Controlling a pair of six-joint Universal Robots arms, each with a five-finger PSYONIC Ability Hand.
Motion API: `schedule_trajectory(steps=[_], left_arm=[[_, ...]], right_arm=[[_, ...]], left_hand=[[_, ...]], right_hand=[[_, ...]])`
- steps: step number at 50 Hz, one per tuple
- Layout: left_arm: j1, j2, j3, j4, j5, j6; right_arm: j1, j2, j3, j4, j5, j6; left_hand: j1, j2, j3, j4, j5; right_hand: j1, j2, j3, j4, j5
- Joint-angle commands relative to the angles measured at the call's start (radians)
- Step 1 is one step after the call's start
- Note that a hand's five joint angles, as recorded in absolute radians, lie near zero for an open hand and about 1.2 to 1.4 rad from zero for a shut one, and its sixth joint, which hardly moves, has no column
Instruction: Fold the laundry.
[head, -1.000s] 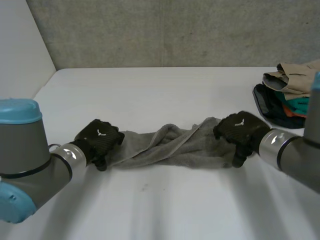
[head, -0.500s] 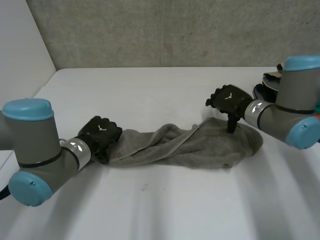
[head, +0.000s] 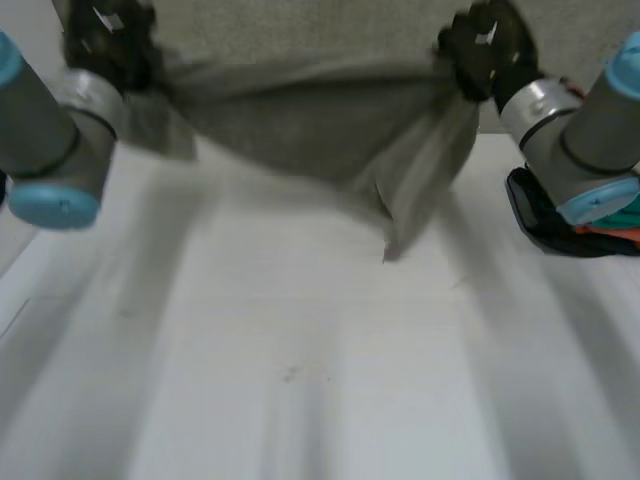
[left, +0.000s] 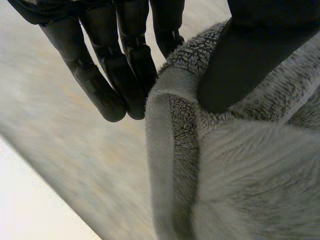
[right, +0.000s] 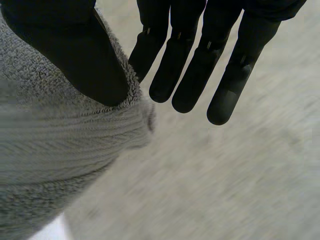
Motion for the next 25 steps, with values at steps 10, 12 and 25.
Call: schedule_trajectory(steps=[10, 12, 25], left_arm=[[0.053, 0.033, -0.381, -0.107, 0.164, -0.155], [0.052, 0.005, -0.467, -0.082, 0.172, -0.135], [0.073, -0.05, -0.555, -0.07, 0.127, -0.004]], right_arm=[[-0.006, -0.293, 0.704, 0.031, -0.209, -0.125], [0.0, -0.265, 0.751, 0.08, -0.197, -0.168], [0.028, -0.136, 0.738, 0.194, -0.049, -0.23]], left_hand=[[0.315, 0.204, 0.215, 0.201, 0.26], [0.315, 0.204, 0.215, 0.201, 0.26], [0.109, -0.003, 0.008, -0.005, 0.053]], right_hand=[[0.281, 0.223, 0.214, 0.202, 0.258], [0.281, 0.223, 0.214, 0.202, 0.258], [0.281, 0.223, 0.214, 0.202, 0.258]])
